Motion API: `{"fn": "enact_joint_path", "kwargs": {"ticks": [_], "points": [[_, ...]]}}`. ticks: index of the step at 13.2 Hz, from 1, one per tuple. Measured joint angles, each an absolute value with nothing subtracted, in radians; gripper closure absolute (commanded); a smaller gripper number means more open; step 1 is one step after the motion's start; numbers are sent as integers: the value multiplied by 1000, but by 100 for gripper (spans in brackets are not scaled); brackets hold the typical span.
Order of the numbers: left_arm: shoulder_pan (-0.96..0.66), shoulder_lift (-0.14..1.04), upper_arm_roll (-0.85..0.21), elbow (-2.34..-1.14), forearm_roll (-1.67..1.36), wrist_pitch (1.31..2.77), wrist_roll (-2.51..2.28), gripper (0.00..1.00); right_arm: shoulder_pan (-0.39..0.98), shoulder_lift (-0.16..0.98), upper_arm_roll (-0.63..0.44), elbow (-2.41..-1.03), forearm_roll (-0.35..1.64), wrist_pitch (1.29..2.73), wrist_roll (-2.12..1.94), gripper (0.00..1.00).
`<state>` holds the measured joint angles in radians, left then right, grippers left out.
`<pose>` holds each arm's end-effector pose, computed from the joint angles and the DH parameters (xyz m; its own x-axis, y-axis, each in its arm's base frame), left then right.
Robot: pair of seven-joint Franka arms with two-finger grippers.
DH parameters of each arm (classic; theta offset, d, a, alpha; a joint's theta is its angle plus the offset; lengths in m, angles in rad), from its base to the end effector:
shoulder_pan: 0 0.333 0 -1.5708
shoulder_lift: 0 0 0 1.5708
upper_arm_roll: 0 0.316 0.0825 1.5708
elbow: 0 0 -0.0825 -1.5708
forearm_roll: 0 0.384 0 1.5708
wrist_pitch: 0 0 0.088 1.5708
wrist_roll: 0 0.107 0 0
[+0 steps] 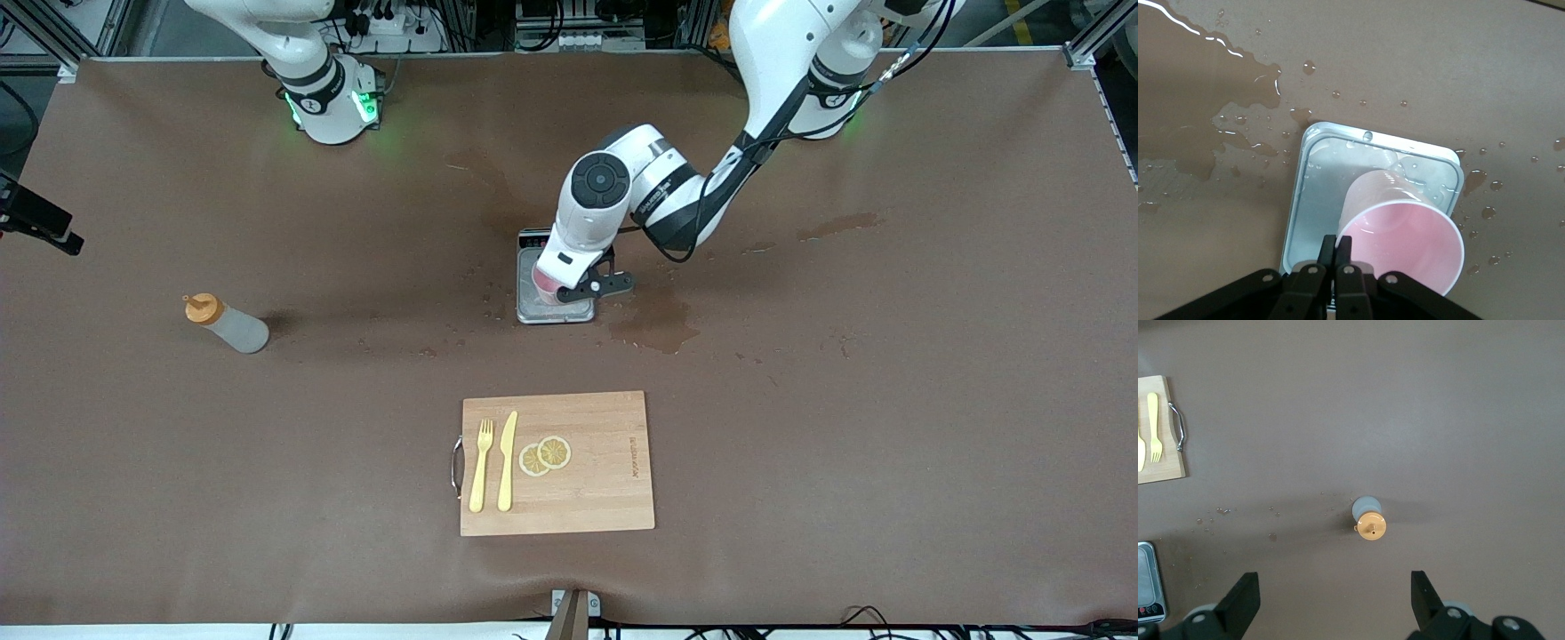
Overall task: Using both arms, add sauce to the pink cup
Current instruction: 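Lower the pink cup onto the metal scale and open the left gripper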
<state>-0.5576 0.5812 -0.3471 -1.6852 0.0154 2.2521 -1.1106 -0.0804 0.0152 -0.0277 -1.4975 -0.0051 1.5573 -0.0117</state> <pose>0.4399 -0.5164 0.2806 0.9594 0.2389 -0.1500 0.2541 -0.9629 0.0912 0.5552 -0.0607 0.6494 0.9944 -0.0962 0.0445 -0.0966 -0.9953 0.0060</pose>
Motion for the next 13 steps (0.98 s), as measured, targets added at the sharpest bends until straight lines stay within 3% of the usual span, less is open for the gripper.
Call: {"fn": "enact_joint_path", "kwargs": {"ticks": [1,8,13], "points": [[-558,581,-347,-1685,16,2252,-1118,0,-81,15,-28,-1497,-5,1558,-12,0],[-551,555,-346,-1650,17,2168,-1136,0,-82,15,-28,-1496,-5,1558,-12,0],[-455,379,-335,-1631,20,2049,-1139,0,-82,13,-27,-1495,-5,1560,-12,0]]}}
